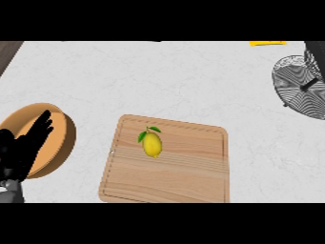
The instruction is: Pick the can from the cutting board and place it in the tiered basket
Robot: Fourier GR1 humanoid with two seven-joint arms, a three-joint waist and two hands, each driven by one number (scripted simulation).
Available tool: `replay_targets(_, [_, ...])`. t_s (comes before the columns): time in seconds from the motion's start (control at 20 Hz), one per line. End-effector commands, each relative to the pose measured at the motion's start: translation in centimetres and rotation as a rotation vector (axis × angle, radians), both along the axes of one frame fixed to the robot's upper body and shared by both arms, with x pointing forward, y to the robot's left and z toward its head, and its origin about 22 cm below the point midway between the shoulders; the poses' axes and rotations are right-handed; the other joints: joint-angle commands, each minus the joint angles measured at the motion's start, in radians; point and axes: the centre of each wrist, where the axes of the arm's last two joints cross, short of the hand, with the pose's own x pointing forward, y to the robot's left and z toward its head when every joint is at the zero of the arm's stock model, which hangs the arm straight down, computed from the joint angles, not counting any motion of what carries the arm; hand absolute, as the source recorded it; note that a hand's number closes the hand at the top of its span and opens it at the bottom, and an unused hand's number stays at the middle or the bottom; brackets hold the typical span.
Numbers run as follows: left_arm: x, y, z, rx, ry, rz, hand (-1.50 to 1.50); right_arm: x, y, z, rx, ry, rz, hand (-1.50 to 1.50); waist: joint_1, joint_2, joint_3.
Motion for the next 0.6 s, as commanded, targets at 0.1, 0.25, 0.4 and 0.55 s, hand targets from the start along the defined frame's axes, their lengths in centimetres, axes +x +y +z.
replay_targets(0.1, [0.0,0.6,0.2,-0.001,0.002,0.003,0.00,-0.3,-2.9,0.6,0.042,-0.091,-0.014,1.50,0.006,0.001,0.000])
replay_targets(0.25, [-0.3,1.3,0.1,0.007,0.003,0.004,0.00,-1.6,-8.0,-3.1,-0.279,0.372,-0.134,1.50,-0.003,0.004,-0.008])
replay_targets(0.4, [0.4,0.9,0.5,0.002,0.008,0.009,0.00,-1.6,-8.5,0.0,-0.320,0.429,-0.175,1.50,0.008,0.002,-0.003])
replay_targets(0.55, [0.5,0.4,0.6,-0.004,0.018,-0.002,0.00,-1.7,-8.9,1.3,-0.393,0.559,-0.146,1.50,0.005,-0.003,-0.002])
